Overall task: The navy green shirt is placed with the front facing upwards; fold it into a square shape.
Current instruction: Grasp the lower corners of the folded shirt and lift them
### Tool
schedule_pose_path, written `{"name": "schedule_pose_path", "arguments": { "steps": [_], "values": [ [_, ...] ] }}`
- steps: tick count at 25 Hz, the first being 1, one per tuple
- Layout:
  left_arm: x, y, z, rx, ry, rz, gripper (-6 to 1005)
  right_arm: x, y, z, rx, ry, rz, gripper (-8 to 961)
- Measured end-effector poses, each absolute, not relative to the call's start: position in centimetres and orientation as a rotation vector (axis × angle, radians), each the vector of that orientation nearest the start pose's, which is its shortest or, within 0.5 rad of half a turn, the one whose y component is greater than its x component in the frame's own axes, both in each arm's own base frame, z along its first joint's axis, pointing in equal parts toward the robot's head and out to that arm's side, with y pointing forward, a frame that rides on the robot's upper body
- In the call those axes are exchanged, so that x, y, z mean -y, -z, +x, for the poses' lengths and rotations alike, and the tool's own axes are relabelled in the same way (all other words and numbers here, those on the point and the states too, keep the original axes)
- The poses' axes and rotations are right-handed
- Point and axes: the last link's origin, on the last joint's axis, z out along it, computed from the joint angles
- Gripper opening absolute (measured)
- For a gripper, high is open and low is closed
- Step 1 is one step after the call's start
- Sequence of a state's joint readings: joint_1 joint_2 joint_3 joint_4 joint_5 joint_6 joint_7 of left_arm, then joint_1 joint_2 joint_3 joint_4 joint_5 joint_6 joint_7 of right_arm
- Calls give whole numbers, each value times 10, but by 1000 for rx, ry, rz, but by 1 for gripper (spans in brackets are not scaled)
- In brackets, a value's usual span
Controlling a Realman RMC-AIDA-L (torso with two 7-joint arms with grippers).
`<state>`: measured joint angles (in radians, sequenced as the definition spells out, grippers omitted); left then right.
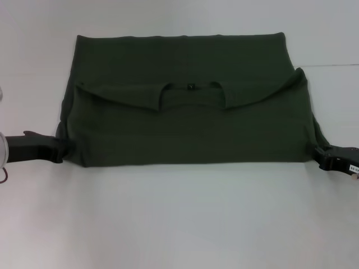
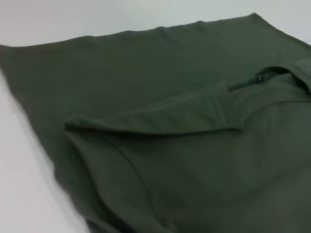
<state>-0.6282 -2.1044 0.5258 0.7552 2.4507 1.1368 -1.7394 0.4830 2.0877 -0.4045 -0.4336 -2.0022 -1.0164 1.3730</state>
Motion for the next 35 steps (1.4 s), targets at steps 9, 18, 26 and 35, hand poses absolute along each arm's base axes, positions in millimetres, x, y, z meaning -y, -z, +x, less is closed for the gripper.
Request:
{"name": "schedule_pose_path", "arguments": {
  "steps": [9, 18, 26, 35],
  "values": [
    [-370, -28, -313, 913, 184, -2400, 50, -324, 0, 363, -1101, -562, -2101, 60],
    [-336, -44, -334, 892, 248, -2418, 50, -283, -6, 377, -1068, -607, -2134, 60],
    [-309, -44, -342, 867, 329, -2459, 50, -263, -1, 379, -1030, -626, -2174, 60],
    [-281, -42, -346, 838, 342, -2547, 50, -244, 3, 380, -997, -656, -2209, 59]
  ]
}}
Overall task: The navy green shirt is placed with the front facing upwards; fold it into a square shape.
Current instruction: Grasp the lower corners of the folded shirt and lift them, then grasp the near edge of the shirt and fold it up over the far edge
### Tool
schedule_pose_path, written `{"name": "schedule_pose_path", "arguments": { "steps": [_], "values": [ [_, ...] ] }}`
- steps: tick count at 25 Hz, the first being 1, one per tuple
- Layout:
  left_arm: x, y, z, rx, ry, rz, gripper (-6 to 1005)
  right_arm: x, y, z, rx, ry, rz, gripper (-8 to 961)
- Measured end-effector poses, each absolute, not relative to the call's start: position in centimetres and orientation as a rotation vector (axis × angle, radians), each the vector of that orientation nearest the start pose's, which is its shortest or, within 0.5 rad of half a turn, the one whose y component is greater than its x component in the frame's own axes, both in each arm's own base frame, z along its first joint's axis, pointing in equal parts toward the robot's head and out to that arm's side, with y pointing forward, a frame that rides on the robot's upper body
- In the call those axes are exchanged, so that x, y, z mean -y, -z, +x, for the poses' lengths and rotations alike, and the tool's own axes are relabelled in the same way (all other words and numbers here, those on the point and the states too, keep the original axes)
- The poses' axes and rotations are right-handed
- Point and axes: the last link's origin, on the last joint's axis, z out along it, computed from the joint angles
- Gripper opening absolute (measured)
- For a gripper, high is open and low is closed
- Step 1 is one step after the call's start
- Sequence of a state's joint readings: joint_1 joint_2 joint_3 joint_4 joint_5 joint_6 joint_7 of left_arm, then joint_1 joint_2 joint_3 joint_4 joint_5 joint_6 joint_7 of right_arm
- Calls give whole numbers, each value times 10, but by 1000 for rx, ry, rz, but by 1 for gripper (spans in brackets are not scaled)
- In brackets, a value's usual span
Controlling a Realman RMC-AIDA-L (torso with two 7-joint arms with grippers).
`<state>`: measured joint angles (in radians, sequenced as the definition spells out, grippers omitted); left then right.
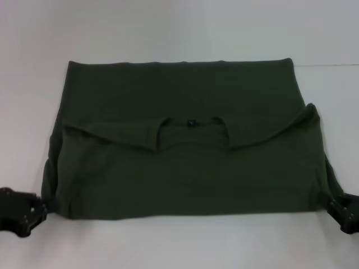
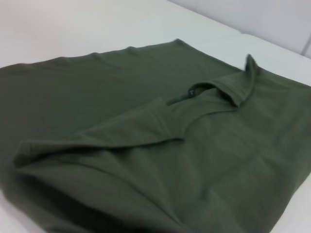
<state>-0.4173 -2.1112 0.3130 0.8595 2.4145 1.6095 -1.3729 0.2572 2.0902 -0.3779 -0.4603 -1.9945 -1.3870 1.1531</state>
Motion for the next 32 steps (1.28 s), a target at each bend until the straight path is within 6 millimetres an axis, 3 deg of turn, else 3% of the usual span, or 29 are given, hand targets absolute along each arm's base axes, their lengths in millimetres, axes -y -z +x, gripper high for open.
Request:
{"name": "schedule_pose_path", "arguments": {
  "steps": [16, 18, 32],
  "values": [
    [-232, -51, -355, 830, 363, -2625, 50, -186, -12, 394, -958, -718, -2157, 59],
    [-222, -51, -355, 829, 361, -2662, 50, -184, -12, 394, -953, -719, -2155, 59],
    [-208, -48, -355, 813, 363, -2722, 51, -175, -15, 389, -887, -755, -2185, 59]
  ]
}}
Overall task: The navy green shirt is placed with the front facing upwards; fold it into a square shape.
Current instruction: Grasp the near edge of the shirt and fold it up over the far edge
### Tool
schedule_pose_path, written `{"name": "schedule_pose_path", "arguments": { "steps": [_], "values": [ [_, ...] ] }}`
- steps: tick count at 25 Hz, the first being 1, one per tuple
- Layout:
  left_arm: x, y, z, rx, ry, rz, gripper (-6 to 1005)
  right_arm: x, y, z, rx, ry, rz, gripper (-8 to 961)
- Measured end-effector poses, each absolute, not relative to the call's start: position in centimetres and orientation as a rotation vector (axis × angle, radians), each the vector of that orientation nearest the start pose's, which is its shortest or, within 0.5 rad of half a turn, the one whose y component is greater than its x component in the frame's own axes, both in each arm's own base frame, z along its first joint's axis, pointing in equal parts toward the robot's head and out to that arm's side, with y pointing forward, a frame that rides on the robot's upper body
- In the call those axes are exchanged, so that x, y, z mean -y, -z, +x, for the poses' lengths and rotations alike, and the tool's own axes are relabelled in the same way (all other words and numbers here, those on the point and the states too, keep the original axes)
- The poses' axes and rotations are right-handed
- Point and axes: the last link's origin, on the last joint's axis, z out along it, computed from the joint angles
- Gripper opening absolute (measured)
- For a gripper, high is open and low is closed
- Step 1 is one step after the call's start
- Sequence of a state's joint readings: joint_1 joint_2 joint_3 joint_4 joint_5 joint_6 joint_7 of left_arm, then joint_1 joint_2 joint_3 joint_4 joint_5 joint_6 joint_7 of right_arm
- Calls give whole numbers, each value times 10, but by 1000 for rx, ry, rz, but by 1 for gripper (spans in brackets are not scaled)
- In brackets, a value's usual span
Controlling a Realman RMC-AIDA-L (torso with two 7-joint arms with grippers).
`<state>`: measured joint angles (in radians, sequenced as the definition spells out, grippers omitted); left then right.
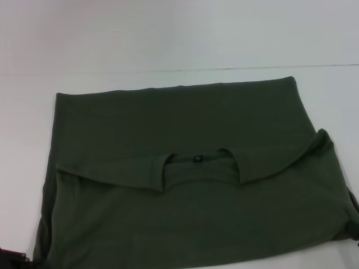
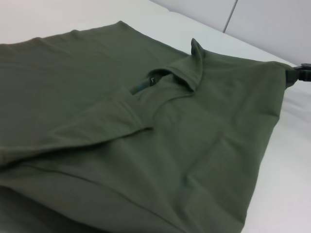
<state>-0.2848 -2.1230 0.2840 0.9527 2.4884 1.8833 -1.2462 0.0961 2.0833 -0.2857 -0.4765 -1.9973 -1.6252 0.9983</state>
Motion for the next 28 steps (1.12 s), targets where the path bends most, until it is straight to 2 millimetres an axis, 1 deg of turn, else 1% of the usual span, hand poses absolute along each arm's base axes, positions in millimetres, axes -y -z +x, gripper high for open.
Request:
{"name": "schedule_pose_path", "arguments": {
  "steps": [10, 17, 18, 28],
  "values": [
    [-216, -42, -359, 789, 313, -2692, 51, -179, -14, 388, -876, -753, -2192, 59],
    [-219, -35, -360, 778, 260, -2725, 51, -184, -14, 387, -875, -753, -2191, 58],
    [-220, -34, -361, 756, 239, -2733, 51, -185, -14, 387, -875, -751, -2190, 58],
    [-219, -30, -358, 556, 226, -2777, 51, -191, -15, 385, -867, -755, -2192, 58]
  ]
}}
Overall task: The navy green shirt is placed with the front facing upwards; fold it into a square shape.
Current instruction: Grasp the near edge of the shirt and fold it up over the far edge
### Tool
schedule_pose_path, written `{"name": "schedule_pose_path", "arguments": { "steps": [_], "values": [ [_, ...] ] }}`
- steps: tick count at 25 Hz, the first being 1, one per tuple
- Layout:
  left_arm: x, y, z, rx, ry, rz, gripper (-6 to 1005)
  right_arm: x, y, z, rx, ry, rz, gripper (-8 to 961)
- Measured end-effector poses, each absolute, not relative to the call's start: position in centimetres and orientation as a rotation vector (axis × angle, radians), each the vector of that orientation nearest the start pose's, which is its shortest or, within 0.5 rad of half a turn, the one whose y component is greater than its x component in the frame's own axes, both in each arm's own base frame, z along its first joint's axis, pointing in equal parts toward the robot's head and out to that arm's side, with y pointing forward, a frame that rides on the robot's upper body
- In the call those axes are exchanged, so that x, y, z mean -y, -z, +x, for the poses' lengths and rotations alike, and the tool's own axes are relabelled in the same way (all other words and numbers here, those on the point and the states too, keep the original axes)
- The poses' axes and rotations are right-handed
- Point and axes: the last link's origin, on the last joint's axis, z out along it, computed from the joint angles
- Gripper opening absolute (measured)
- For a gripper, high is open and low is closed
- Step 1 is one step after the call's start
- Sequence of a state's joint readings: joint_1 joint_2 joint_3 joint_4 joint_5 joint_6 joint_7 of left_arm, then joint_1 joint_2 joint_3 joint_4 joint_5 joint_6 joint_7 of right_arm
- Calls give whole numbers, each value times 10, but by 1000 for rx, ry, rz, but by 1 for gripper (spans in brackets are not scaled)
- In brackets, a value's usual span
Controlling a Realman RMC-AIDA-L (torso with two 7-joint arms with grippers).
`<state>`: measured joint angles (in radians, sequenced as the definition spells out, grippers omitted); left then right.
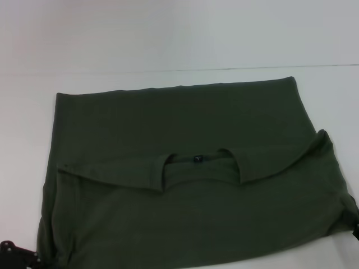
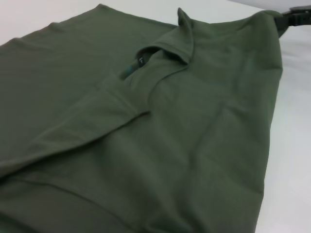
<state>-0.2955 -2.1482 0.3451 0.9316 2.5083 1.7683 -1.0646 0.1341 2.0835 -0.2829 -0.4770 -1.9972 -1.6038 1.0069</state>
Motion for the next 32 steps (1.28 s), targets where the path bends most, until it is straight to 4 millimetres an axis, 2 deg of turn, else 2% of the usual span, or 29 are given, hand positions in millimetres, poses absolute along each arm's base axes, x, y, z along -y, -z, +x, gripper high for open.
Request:
{"name": "schedule_pose_path", "arguments": {
  "steps": [11, 15, 22, 30, 32],
  "values": [
    [-220, -29, -356, 390, 216, -2795, 51, -198, -17, 385, -869, -750, -2192, 58],
    [-223, -30, -357, 462, 221, -2772, 51, -201, -18, 385, -871, -750, -2192, 58],
    [-236, -40, -357, 700, 238, -2689, 51, -210, -19, 383, -866, -749, -2195, 60],
    [-237, -48, -349, 799, 290, -2716, 212, -220, -20, 380, -859, -746, -2201, 60],
    [-234, -48, -347, 813, 302, -2736, 294, -222, -21, 381, -854, -741, -2201, 60]
  ]
}}
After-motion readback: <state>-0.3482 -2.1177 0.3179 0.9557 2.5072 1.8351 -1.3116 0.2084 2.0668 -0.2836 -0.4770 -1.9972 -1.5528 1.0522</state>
